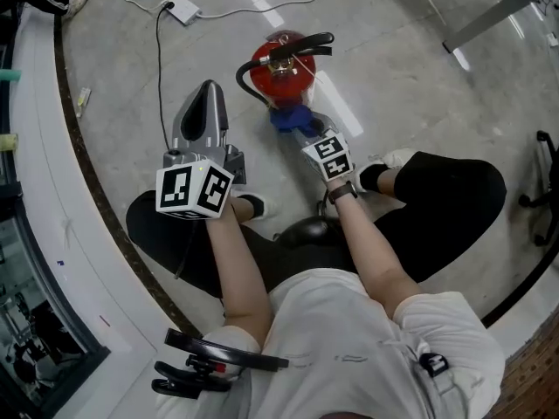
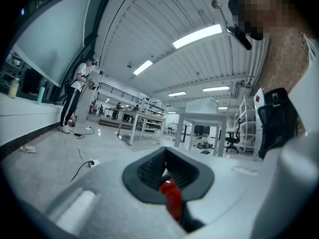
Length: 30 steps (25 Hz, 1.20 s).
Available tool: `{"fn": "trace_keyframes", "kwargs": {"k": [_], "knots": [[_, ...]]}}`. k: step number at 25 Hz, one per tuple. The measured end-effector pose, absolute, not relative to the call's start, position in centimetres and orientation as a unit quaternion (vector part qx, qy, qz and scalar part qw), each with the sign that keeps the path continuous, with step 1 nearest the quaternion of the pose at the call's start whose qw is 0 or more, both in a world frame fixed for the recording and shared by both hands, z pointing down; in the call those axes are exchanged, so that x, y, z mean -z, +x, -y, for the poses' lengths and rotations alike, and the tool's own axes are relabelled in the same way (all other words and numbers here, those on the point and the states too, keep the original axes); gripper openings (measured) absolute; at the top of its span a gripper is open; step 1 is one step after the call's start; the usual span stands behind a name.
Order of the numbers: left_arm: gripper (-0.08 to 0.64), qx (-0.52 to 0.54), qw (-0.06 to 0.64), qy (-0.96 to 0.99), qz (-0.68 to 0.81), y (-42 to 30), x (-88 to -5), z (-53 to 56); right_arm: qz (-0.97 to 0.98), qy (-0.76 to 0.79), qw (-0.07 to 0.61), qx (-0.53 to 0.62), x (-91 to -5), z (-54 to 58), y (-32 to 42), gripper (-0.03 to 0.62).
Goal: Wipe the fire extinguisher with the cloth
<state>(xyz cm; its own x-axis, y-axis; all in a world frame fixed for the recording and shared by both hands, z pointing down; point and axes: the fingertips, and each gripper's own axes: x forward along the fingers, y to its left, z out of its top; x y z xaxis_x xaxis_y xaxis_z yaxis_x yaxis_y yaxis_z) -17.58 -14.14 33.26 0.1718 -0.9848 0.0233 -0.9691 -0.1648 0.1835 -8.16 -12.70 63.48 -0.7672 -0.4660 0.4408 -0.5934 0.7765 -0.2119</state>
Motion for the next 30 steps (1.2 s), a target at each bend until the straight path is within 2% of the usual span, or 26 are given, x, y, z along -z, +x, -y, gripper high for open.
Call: {"fn": "trace_keyframes", "kwargs": {"k": [4,8,9,13,16,19,27,29,30], "knots": [[-0.002,0.038,0.084,0.768,0.634,-16.7,-33.9,14.7,0.876,0.277,0.322,-0.228,-75.8,13.2,-7.3,0.101],[-0.002,0.017,0.080,0.764,0.640,-17.3,-33.7,14.4,0.807,0.266,0.419,-0.320,-84.2,12.5,-5.9,0.103],[-0.002,0.010,0.081,0.760,0.645,-17.6,-33.5,14.2,0.793,0.258,0.432,-0.345,-85.7,12.3,-5.4,0.107],[-0.002,0.003,0.076,0.744,0.664,-19.1,-32.9,13.8,0.796,0.261,0.445,-0.315,-86.6,14.7,-4.4,0.114],[-0.002,0.019,0.066,0.749,0.659,-19.3,-33.1,14.0,0.782,0.297,0.382,-0.392,-83.9,12.6,-4.3,0.110],[-0.002,0.025,0.058,0.760,0.646,-18.6,-32.5,14.5,0.806,0.308,0.255,-0.436,-73.8,10.2,-6.0,0.110],[-0.002,0.068,0.054,0.771,0.631,-18.5,-29.9,15.9,0.920,0.290,-0.023,-0.263,-45.1,11.6,-7.1,0.109],[-0.002,0.072,0.055,0.774,0.626,-18.1,-29.8,15.8,0.921,0.302,-0.042,-0.242,-42.3,13.4,-7.1,0.110],[-0.002,0.072,0.055,0.776,0.624,-17.8,-29.8,15.8,0.921,0.311,-0.029,-0.232,-42.3,14.3,-7.3,0.110]]}}
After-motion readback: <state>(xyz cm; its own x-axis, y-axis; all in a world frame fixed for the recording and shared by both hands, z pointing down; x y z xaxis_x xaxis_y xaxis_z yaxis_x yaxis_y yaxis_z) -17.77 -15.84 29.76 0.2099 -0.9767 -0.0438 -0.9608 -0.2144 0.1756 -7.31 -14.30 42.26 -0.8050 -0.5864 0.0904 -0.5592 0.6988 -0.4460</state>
